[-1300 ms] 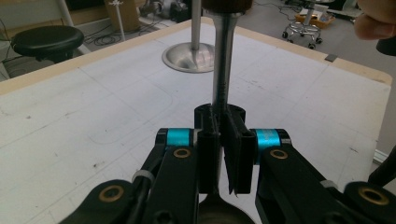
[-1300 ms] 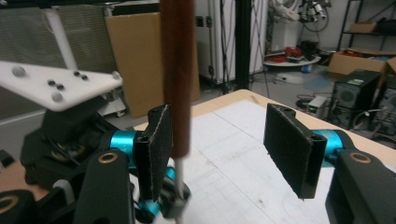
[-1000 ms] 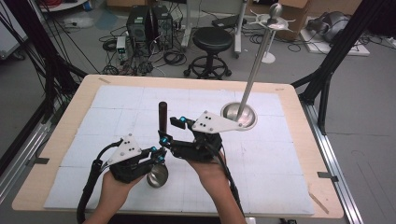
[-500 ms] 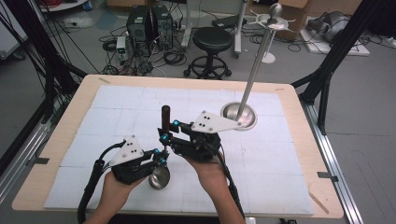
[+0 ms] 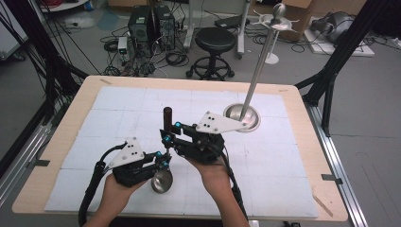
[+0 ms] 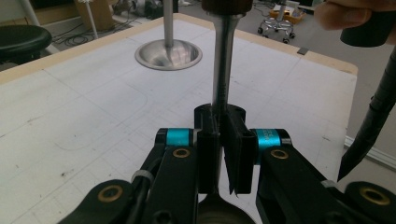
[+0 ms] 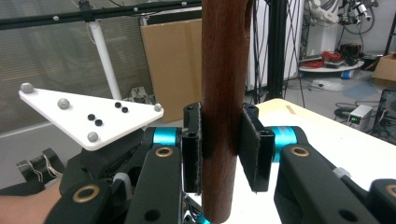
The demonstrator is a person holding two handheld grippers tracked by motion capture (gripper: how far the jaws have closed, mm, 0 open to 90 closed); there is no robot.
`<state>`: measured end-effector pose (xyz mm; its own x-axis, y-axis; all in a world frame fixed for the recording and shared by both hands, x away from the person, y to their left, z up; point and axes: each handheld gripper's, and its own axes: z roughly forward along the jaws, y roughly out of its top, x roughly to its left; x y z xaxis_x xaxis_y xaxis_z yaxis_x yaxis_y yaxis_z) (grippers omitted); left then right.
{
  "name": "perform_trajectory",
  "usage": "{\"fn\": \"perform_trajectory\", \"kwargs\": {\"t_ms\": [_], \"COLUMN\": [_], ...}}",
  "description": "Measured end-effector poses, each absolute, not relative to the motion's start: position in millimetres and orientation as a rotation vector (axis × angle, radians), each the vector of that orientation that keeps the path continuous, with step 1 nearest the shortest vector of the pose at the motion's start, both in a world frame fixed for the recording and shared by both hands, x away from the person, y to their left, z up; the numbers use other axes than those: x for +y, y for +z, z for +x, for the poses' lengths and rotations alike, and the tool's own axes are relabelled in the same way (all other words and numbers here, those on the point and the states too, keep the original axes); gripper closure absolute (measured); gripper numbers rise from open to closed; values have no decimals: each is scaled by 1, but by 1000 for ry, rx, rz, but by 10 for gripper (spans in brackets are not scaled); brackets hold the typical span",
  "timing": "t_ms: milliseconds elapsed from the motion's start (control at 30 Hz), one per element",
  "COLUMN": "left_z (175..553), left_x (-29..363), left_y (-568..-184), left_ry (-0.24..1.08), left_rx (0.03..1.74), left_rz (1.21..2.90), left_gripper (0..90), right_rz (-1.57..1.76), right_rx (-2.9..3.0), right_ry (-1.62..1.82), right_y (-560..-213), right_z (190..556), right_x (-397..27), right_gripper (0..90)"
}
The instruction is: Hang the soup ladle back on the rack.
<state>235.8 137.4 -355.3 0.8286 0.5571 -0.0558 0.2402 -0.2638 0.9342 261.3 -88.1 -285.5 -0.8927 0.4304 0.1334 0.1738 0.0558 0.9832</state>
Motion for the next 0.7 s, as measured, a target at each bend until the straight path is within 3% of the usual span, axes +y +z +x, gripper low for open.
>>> {"fn": "perform_trajectory", "kwargs": {"t_ms": [133,233,433,700], "left_z": [236,237,239,239], "left_x": [141,147,157,156], "left_y": [-357,-357,-357,-358], "left_ry": [314,284,230,146], "left_rx": [593,586,551,437], "left_rz": [1821,1781,1746,1719], "left_gripper": [821,709,567,515], "right_rz": [621,609,575,489], "right_rx": [2148,2168,2197,2264], "right_ry": [1936,1923,1968,2002], "right_y": [-283,-279,-274,-273], "right_z": [262,264,269,269], "right_x": [-88,-89,-93,-89], "right_gripper": [723,723,723,723]}}
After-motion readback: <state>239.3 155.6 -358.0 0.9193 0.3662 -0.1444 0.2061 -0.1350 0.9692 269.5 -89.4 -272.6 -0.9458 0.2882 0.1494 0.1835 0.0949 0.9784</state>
